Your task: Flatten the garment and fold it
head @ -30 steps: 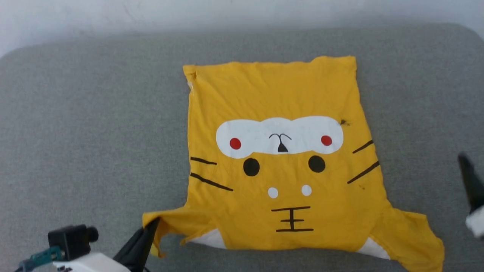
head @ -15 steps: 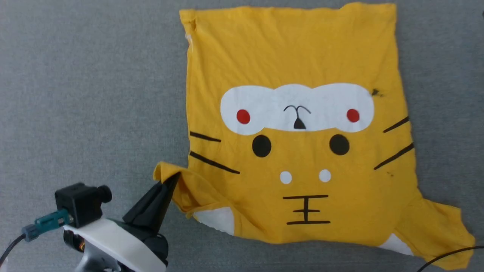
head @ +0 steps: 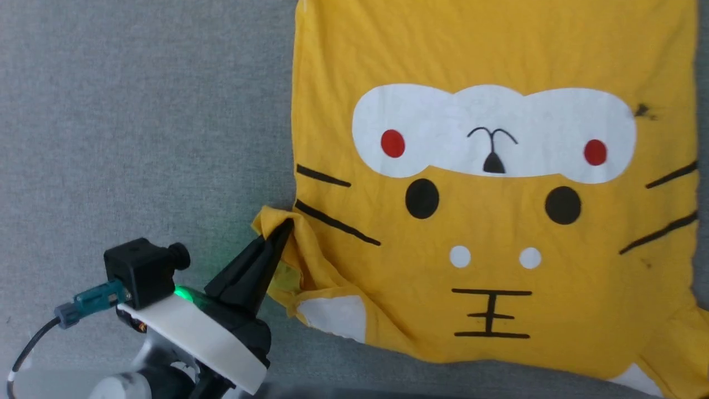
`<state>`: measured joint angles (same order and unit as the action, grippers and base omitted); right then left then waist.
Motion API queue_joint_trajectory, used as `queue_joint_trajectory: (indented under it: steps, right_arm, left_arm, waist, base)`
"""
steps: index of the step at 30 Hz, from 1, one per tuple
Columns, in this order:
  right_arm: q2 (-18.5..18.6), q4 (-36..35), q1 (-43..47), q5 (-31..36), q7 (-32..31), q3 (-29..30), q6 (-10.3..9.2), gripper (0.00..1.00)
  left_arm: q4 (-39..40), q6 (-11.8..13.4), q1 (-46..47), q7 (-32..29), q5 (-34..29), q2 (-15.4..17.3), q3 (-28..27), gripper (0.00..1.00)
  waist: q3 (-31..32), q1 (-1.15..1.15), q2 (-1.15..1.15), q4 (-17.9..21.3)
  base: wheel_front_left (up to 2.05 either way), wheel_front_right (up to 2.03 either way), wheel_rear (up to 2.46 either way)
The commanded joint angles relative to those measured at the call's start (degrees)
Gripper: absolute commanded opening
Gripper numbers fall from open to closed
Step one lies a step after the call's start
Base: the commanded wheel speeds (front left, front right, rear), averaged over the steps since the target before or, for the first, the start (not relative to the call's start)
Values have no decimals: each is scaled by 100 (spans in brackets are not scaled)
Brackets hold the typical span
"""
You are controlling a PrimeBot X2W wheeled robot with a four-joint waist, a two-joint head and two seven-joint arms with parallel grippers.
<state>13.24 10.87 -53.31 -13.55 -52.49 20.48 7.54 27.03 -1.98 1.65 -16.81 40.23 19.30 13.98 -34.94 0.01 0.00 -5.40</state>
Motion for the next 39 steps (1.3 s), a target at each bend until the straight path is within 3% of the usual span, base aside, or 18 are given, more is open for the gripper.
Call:
queue_joint_trajectory:
  steps: [1,14,15,16,22,30,39]
  right_arm:
    - [-10,47,-119,73,-58,11,-5,100]
    - [31,201,-421,369,-245,42,-5,100]
    - [33,213,-434,400,-271,65,-5,91]
    - [49,214,-466,452,-284,76,-5,0]
    - [11,224,-512,506,-331,46,-5,0]
    - [15,105,-322,259,246,-5,-5,0]
    - [108,-237,1100,-401,945,275,-5,0]
  left_arm:
    - [-46,-50,111,47,-25,-44,34,0]
    - [-303,-181,352,138,7,-132,215,0]
    - [-316,-185,364,142,6,-135,225,0]
    - [-337,-192,383,149,9,-141,240,0]
    - [-367,-187,403,170,21,-136,230,0]
    - [-452,-140,434,290,-12,-117,119,0]
    - [-572,-10,84,278,49,-54,49,0]
  waist:
    - [-300,-1,0,-277]
    - [-589,-1,0,-535]
    - [-599,-1,0,-550]
    - [-616,-1,0,-573]
    - [-620,-1,0,-518]
    - [-264,-1,0,-264]
    - [724,-1,0,196]
  base:
    - [0,0,0]
    - [0,0,0]
    - [0,0,0]
    - [0,0,0]
    - [0,0,0]
    - [0,0,0]
    - [0,0,0]
